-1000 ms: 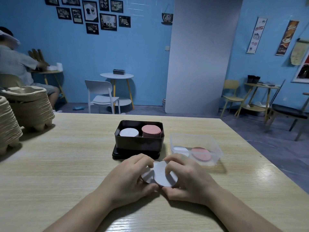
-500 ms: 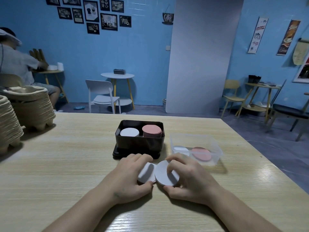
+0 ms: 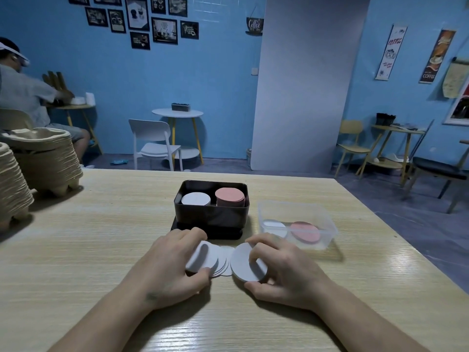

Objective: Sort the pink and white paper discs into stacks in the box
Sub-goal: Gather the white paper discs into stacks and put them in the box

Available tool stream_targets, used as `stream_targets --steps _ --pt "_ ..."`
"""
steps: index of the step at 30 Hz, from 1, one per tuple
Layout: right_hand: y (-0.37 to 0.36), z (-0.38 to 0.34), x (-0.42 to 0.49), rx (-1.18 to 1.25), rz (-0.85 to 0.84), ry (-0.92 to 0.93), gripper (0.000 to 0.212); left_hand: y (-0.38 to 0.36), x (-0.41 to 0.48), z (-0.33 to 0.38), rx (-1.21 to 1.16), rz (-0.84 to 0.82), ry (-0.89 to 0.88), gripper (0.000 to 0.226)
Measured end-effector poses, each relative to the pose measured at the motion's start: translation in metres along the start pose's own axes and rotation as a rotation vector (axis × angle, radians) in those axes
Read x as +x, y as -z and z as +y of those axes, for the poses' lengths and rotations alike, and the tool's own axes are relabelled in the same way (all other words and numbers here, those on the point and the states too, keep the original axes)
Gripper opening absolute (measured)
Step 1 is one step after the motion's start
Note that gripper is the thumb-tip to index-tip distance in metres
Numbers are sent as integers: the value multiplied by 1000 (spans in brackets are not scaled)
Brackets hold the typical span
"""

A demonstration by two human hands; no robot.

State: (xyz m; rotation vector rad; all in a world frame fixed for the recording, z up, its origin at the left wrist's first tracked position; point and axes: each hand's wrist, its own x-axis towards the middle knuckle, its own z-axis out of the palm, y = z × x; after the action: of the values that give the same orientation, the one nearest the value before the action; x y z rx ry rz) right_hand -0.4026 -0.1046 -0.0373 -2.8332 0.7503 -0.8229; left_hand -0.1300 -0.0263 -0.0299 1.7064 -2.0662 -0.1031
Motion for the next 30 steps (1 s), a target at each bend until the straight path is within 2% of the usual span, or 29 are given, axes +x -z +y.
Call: stream_targets --steps 8,12,18,20,25,30 --pt "-5 -1 6 -8 -69 5 35 -8 2 3 -96 110 -137 62" --pt "-7 -11 21 16 -85 25 48 -9 6 0 -127 178 -166 53" --pt "-16 -15 38 95 -47 -22 56 -15 9 -9 -135 231 -164 63" --pt "-20 -13 37 97 -30 13 53 -18 10 -11 -134 229 -188 64" --pt "-24 -9 35 140 -32 45 27 -22 15 -9 -150 247 -231 62" --pt "-20 -9 31 198 25 33 27 -18 11 -10 -205 227 -234 55"
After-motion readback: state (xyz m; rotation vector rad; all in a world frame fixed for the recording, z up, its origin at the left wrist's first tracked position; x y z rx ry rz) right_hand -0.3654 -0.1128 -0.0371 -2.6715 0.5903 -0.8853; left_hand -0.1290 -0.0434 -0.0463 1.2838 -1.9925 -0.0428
